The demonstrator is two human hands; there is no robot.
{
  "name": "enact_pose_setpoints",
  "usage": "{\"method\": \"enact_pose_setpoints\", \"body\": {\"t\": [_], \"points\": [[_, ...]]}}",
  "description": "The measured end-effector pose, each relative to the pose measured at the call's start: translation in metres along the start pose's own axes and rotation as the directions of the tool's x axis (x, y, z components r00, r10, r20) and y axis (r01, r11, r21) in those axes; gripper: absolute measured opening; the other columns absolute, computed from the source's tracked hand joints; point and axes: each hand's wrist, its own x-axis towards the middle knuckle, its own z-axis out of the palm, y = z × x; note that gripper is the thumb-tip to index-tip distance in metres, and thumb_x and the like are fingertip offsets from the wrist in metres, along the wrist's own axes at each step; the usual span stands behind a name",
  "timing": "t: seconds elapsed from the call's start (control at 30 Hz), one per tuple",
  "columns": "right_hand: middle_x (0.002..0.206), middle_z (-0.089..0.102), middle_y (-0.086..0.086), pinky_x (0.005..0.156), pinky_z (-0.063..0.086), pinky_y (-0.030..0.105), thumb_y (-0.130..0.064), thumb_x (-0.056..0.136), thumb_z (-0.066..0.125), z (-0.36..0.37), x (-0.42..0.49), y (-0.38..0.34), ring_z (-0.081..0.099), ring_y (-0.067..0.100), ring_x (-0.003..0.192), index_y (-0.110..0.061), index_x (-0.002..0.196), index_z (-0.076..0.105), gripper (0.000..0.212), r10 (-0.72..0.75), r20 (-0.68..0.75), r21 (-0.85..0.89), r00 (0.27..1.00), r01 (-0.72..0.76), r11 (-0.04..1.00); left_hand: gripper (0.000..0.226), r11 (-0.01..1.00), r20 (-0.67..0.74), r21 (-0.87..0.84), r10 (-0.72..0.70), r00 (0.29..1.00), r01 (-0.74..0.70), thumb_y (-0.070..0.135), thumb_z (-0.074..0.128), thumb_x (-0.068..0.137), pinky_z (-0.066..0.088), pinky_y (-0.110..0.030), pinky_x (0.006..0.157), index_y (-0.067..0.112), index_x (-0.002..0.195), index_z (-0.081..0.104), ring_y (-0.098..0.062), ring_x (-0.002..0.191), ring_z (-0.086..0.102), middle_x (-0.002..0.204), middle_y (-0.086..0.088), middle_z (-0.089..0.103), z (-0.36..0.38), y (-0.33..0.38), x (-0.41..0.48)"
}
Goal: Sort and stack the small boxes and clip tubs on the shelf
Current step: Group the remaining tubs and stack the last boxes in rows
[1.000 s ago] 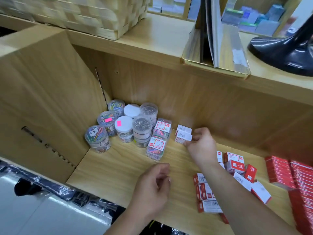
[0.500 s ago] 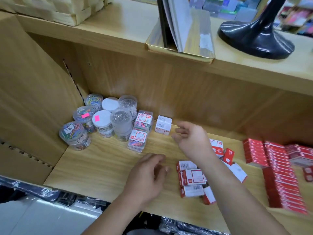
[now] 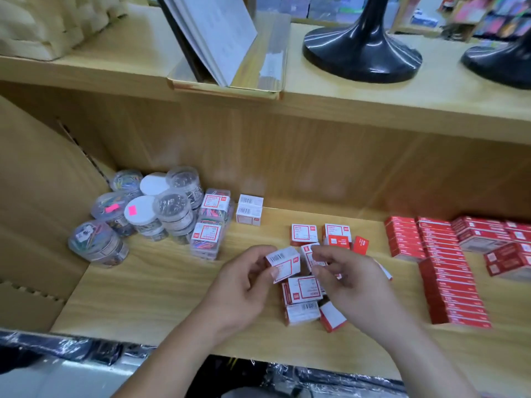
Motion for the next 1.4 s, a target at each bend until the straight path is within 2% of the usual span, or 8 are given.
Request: {"method": "enact_pose_setpoints", "body": {"t": [0.13,0.37,0.53,0.67,0.8,0.9,1.03,1.4], "points": [[0.104,0.076,-0.014,0.084,0.056,0.026,-0.011,0.092,0.069,0.007,0.002,-0.010,0.070,0.004,0.099,-0.030,0.118,0.067,0.032,0.053,0.127,0.275,0.991,-0.086,0.958,0.023,0.984,-0.049,-0.175,-0.045,0.998,0.036,0.017,0.062,0.100,0.055,-0.027,0.082,0.018,0.122,0.065,-0.016,0.091,0.069,0.104,-0.005,0.074,-0.007,0.013,-0.007],[0.097,0.078,0.001,0.080,0.060,0.030,0.000,0.090,0.067,0.015,0.002,-0.026,0.074,0.019,0.091,-0.017,0.111,0.071,0.028,0.113,0.171,0.434,0.979,-0.178,0.883,0.029,0.979,-0.077,-0.201,-0.058,0.995,0.042,0.014,0.058,0.102,0.051,-0.020,0.076,0.023,0.128,0.064,-0.005,0.086,0.065,0.114,-0.001,0.073,-0.014,0.010,-0.017],[0.085,0.071,-0.009,0.068,0.049,0.014,-0.018,0.084,0.079,0.026,0.019,-0.037,0.064,-0.002,0.070,-0.038,0.103,0.068,0.030,0.017,0.188,0.059,0.982,-0.029,0.998,0.036,0.999,-0.118,0.005,0.051,0.992,-0.050,0.027,0.059,0.096,0.053,-0.029,0.088,0.035,0.131,0.061,-0.014,0.099,0.066,0.111,0.010,0.067,-0.023,-0.002,-0.018],[0.071,0.070,-0.016,0.060,0.043,0.004,-0.009,0.085,0.075,0.054,0.049,-0.044,0.062,-0.012,0.066,-0.030,0.087,0.067,0.023,0.038,0.109,0.059,0.993,-0.044,0.997,0.041,1.000,-0.288,0.012,0.029,0.957,-0.027,0.026,0.059,0.090,0.051,-0.023,0.076,0.049,0.125,0.058,-0.008,0.087,0.068,0.115,0.008,0.068,-0.032,-0.018,-0.015],[0.077,0.071,-0.013,0.059,0.044,0.008,-0.008,0.080,0.078,0.090,0.076,-0.038,0.068,0.008,0.077,-0.026,0.085,0.067,0.021,0.128,-0.007,0.055,0.992,-0.128,0.990,0.048,0.998,-0.252,0.065,0.005,0.968,0.011,0.029,0.061,0.088,0.053,-0.023,0.071,0.065,0.119,0.054,-0.010,0.083,0.067,0.110,0.015,0.068,-0.035,-0.034,-0.032],[0.076,0.067,-0.014,0.058,0.043,0.013,-0.014,0.081,0.077,0.104,0.085,-0.035,0.067,0.016,0.079,-0.026,0.089,0.063,0.020,0.195,-0.102,0.073,0.975,-0.188,0.979,0.041,0.998,-0.249,0.044,-0.030,0.968,0.042,0.030,0.062,0.088,0.052,-0.023,0.069,0.058,0.118,0.059,-0.006,0.074,0.064,0.096,0.015,0.068,-0.036,-0.044,-0.041],[0.086,0.069,-0.008,0.073,0.049,0.029,-0.015,0.084,0.074,0.105,0.093,-0.043,0.067,0.020,0.093,-0.015,0.130,0.056,0.050,0.155,-0.112,-0.046,0.982,-0.161,0.986,0.034,0.998,-0.275,0.049,-0.028,0.961,0.043,0.024,0.064,0.087,0.049,-0.015,0.075,0.041,0.116,0.065,-0.004,0.081,0.067,0.101,0.020,0.066,-0.036,-0.051,-0.042],[0.114,0.070,-0.002,0.073,0.052,0.023,-0.016,0.083,0.078,0.063,0.083,-0.049,0.066,0.006,0.079,-0.026,0.121,0.065,0.041,0.136,-0.026,0.022,0.990,-0.135,0.991,0.029,0.980,-0.126,0.179,0.106,0.986,-0.082,0.025,0.067,0.086,0.055,-0.027,0.078,0.024,0.115,0.069,-0.009,0.088,0.067,0.110,0.019,0.061,-0.024,-0.039,-0.037]]}}
